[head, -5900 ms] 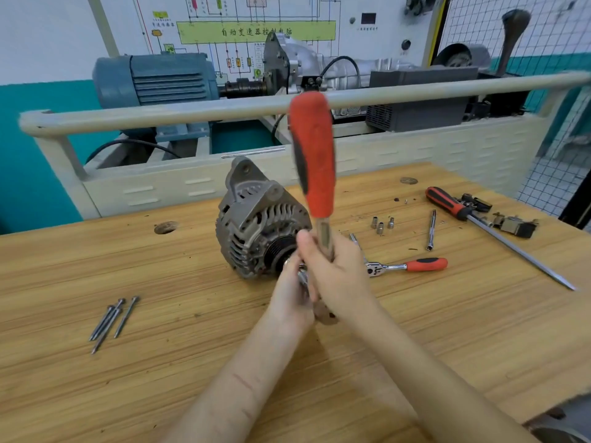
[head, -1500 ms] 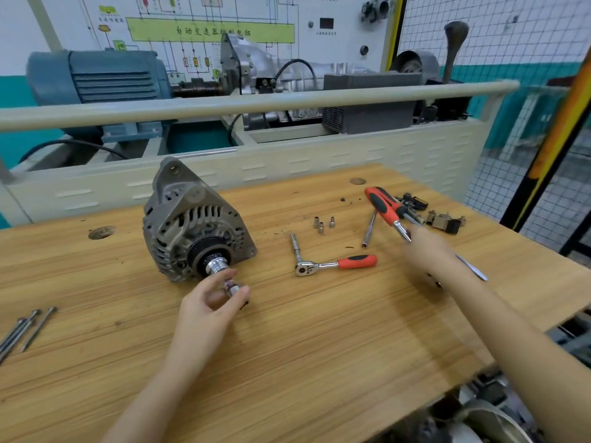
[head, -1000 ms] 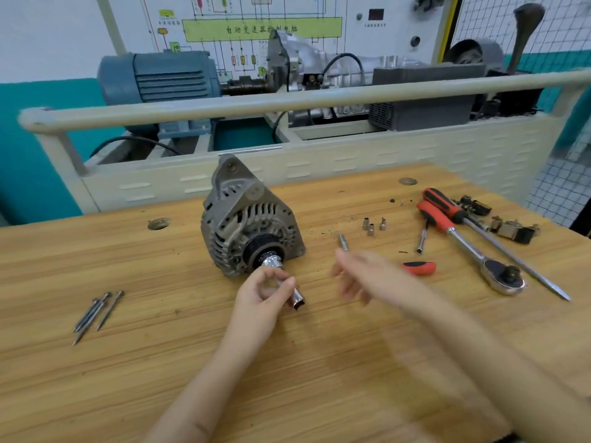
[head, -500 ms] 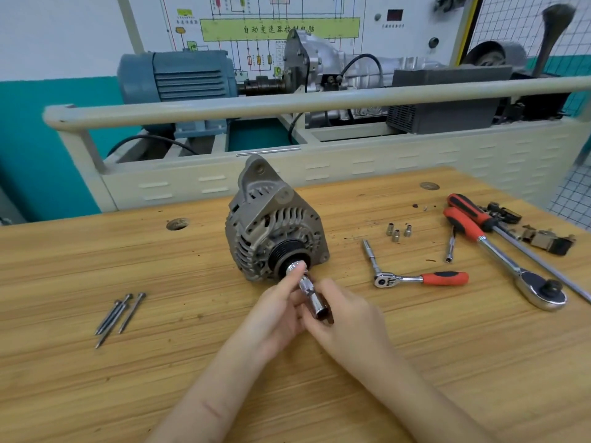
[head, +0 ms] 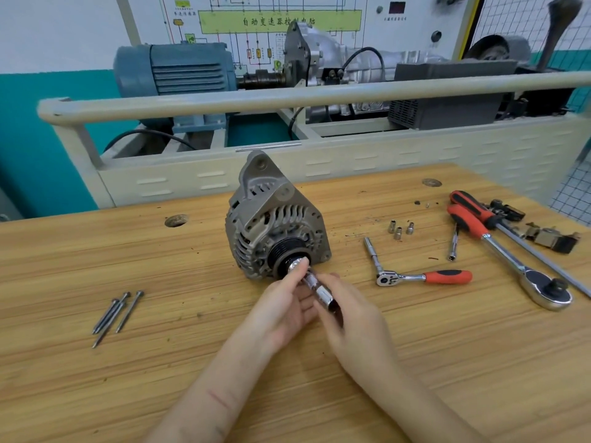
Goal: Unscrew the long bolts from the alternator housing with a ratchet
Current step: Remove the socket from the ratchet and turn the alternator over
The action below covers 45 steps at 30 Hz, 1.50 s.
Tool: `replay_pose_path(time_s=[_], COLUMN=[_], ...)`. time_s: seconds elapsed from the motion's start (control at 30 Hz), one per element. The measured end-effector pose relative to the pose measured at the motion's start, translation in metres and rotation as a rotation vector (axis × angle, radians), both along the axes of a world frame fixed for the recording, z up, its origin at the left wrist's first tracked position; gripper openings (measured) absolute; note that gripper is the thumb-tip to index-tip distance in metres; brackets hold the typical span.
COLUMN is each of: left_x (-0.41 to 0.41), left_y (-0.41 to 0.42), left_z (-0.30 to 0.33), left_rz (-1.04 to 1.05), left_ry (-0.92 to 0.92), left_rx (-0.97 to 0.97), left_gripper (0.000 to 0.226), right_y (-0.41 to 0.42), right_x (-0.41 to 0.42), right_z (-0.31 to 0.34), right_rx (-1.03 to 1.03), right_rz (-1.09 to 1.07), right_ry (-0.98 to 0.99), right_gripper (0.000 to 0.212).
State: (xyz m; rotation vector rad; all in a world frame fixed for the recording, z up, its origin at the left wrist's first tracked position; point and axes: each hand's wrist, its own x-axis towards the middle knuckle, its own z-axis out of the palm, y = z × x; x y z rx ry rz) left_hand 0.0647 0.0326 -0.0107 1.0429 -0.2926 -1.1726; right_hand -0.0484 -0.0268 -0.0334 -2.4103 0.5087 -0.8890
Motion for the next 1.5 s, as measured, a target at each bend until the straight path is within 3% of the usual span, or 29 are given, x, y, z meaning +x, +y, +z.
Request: replay_pose_path(time_s=[0.07, 0.2, 0.27, 0.33, 0.4, 0.47, 0.5, 0.53, 0.63, 0.73, 0.87, 0.9, 1.17, 1.3, 1.37, 1.5], left_x=[0.0, 0.002, 0.004, 0.007, 0.01, 0.013, 0.014, 0.016, 0.022, 0.023, 0.024, 0.026, 0.025, 0.021, 0.019, 0.011], left_y=[0.001, 0.003, 0.004, 0.005, 0.004, 0.001, -0.001, -0.002, -0.002, -0.001, -0.001, 0.0, 0.0, 0.001, 0.001, 0.008], left_z=[-0.001, -0.002, 0.0, 0.002, 0.002, 0.001, 0.0, 0.001, 0.004, 0.008, 0.009, 0.01, 0.011, 0.009, 0.008, 0.009], left_rz=[-0.001, -0.022, -0.024, -0.037, -0.035, 0.003, 0.028, 0.059, 0.11, 0.109, 0.089, 0.084, 0.074, 0.093, 0.083, -0.005], left_ry=[0.04, 0.062, 0.099, 0.144, 0.21, 0.286, 0.304, 0.314, 0.303, 0.275, 0.289, 0.291, 0.321, 0.299, 0.303, 0.284], left_rx=[0.01, 0.001, -0.01, -0.001, 0.009, 0.01, 0.003, -0.012, -0.063, -0.039, -0.002, -0.007, -0.05, -0.089, -0.105, -0.121], left_gripper=[0.048, 0.038, 0.048, 0.068, 0.081, 0.079, 0.076, 0.073, 0.056, 0.049, 0.057, 0.056, 0.051, 0.044, 0.045, 0.047], right_y=[0.007, 0.01, 0.001, -0.002, 0.001, 0.003, 0.005, 0.006, 0.01, 0.017, 0.025, 0.023, 0.017, 0.016, 0.014, 0.008], right_x=[0.002, 0.01, 0.012, 0.014, 0.014, 0.012, 0.012, 0.013, 0.022, 0.028, 0.029, 0.029, -0.009, -0.024, -0.027, -0.031], right_z=[0.004, 0.019, 0.024, 0.029, 0.027, 0.02, 0.019, 0.02, 0.027, 0.026, 0.02, 0.02, 0.012, 0.022, 0.029, 0.032], right_rx=[0.216, 1.38, 1.551, 1.426, 0.934, 0.268, 0.069, 0.002, 0.063, 0.097, 0.324, 0.331, 0.179, 0.221, 0.317, 0.698], right_rz=[0.064, 0.233, 0.27, 0.249, 0.129, -0.01, -0.036, -0.032, 0.02, 0.106, 0.185, 0.178, 0.211, 0.262, 0.294, 0.364], right_ry=[-0.018, -0.015, 0.015, 0.007, 0.036, 0.155, 0.183, 0.177, 0.133, 0.145, 0.042, 0.036, 0.1, 0.1, 0.079, -0.041], right_gripper=[0.036, 0.03, 0.033, 0.024, 0.013, 0.019, 0.023, 0.026, 0.028, 0.046, 0.013, 0.007, 0.019, 0.022, 0.023, 0.02])
